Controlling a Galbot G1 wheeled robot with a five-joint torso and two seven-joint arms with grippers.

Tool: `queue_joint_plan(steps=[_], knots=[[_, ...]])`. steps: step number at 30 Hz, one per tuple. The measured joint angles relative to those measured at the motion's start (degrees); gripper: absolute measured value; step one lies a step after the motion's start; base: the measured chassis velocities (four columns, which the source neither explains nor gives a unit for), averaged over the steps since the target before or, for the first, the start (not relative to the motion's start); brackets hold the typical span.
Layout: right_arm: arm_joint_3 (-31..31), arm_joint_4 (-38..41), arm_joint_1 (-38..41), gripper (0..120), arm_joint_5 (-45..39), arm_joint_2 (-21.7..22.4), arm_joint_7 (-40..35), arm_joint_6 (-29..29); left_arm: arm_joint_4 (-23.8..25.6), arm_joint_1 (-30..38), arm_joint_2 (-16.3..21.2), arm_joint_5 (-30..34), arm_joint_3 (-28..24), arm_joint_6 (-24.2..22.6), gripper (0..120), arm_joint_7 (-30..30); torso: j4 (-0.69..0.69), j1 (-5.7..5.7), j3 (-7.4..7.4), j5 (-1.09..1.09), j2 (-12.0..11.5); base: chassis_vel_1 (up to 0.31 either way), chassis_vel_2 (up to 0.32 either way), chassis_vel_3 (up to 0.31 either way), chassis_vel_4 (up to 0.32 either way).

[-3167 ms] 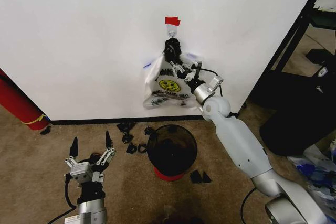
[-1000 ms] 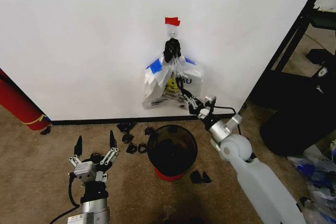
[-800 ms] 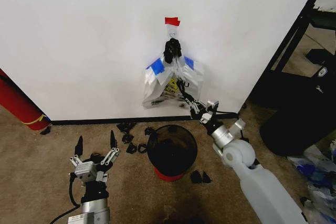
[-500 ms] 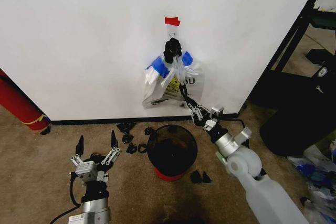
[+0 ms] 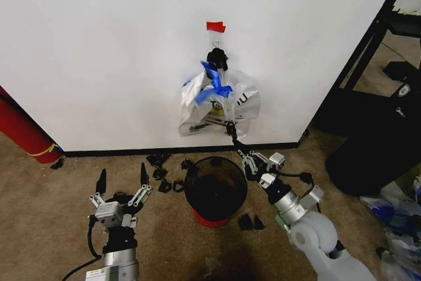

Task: Pick up the garbage bag from the wall and place it over the trash bin.

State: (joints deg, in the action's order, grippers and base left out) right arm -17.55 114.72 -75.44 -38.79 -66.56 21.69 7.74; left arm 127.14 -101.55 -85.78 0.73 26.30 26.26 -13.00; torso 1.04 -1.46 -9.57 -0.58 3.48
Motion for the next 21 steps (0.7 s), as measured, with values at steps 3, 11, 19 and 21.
queue_joint_plan(steps=[3, 11, 19, 21], knots=[[-0.58, 0.60, -1.36, 0, 2.39, -0.08, 0.48, 1.63, 0.01, 0.10, 0.12, 0.07, -0.16, -0.03, 99, 0.00, 0.00, 0.00, 0.00, 0.00, 0.00, 0.000, 0.000, 0.000, 0.000], [-1.51, 1.43, -4.82, 0, 6.38, -0.61, 1.62, 4.65, -0.20, 0.32, 0.43, 0.29, -0.49, -0.14, 99, -0.01, 0.00, 0.00, 0.00, 0.00, 0.00, 0.000, 0.000, 0.000, 0.000], [-1.87, 0.96, -7.64, 0, 9.09, -0.47, 2.40, 7.33, -0.67, 0.61, 0.64, 0.77, -0.64, -0.19, 99, 0.00, 0.00, 0.00, 0.00, 0.00, 0.00, 0.000, 0.000, 0.000, 0.000], [-1.93, 0.80, -8.05, 0, 9.37, -0.48, 2.55, 7.80, -0.76, 0.65, 0.68, 0.84, -0.65, -0.20, 99, 0.00, 0.00, 0.00, 0.00, 0.00, 0.00, 0.000, 0.000, 0.000, 0.000]])
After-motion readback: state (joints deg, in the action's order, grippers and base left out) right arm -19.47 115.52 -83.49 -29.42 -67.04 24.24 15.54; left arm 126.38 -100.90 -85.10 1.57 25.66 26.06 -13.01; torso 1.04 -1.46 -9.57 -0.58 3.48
